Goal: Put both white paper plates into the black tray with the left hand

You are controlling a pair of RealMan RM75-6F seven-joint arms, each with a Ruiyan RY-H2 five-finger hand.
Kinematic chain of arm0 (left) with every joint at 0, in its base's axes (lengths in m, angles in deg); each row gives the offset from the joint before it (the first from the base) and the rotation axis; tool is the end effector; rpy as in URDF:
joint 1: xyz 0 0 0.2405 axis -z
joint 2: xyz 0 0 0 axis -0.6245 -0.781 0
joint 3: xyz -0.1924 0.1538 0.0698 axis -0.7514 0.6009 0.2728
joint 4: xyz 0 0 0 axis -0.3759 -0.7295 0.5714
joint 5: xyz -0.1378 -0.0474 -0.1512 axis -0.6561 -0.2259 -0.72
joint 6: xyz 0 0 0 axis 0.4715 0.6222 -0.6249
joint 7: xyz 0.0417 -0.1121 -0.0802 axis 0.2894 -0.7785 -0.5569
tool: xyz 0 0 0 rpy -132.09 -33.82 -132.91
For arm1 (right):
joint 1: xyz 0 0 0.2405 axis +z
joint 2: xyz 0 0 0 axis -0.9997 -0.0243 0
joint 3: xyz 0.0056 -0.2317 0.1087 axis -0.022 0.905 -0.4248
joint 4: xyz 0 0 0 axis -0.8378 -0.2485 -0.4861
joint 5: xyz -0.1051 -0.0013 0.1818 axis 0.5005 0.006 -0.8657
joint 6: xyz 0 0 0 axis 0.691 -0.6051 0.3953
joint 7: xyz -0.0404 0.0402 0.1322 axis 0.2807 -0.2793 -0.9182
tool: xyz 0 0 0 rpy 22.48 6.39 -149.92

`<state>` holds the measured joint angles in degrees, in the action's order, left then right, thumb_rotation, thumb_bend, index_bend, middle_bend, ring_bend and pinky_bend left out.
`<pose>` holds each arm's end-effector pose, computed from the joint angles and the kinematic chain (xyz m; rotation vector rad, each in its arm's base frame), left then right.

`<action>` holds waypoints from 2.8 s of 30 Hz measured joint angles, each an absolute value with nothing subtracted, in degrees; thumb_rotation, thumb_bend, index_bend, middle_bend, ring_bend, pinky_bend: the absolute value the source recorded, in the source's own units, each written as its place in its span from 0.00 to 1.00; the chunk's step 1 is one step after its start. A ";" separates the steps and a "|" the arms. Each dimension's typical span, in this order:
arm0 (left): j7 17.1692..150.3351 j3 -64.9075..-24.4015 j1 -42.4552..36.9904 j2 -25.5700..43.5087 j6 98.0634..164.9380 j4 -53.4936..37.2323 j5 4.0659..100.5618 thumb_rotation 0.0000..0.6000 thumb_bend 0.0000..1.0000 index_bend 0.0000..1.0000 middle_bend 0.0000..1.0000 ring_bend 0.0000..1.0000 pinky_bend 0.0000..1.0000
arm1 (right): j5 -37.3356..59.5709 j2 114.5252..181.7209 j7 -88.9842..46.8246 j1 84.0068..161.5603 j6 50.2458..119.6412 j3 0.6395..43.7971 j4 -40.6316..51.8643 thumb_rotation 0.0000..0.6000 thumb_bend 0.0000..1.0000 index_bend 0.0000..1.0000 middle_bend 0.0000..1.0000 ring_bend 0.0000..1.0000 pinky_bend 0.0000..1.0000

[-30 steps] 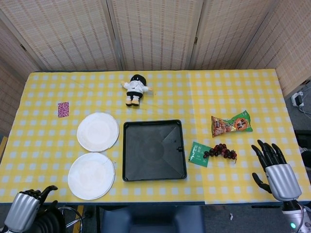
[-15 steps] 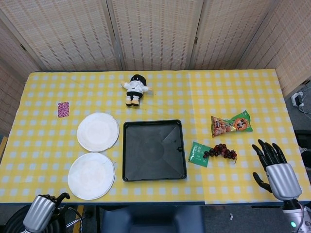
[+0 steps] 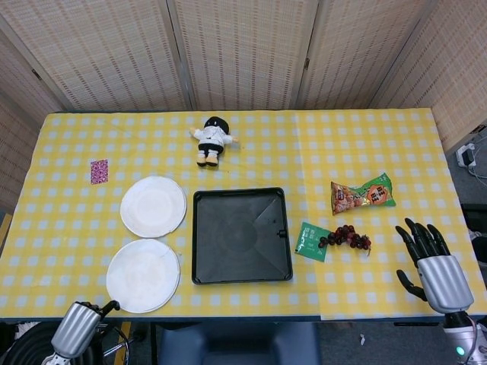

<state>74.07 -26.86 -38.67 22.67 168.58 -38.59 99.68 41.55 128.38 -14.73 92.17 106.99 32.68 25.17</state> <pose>-0.3373 0.1061 0.0235 -1.7932 -0.6762 -1.0707 -0.2969 -0.1614 0.1480 1.5228 -0.8368 0.8814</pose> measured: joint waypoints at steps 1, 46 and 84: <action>73.58 -26.80 -38.52 23.17 168.56 -39.25 99.62 1.00 0.30 0.52 1.00 1.00 1.00 | 41.57 128.37 -14.72 92.16 107.02 32.69 25.19 1.00 0.36 0.00 0.00 0.00 0.00; 68.08 -26.82 -35.30 31.91 165.24 -50.73 94.47 1.00 0.30 0.52 1.00 1.00 1.00 | 40.72 129.05 -15.05 91.86 108.44 31.49 24.06 1.00 0.36 0.00 0.00 0.00 0.00; 62.63 -26.66 -33.15 35.44 171.29 -56.96 94.36 1.00 0.49 0.63 1.00 1.00 1.00 | 39.41 128.71 -15.03 92.43 106.55 31.42 24.41 1.00 0.37 0.00 0.00 0.00 0.00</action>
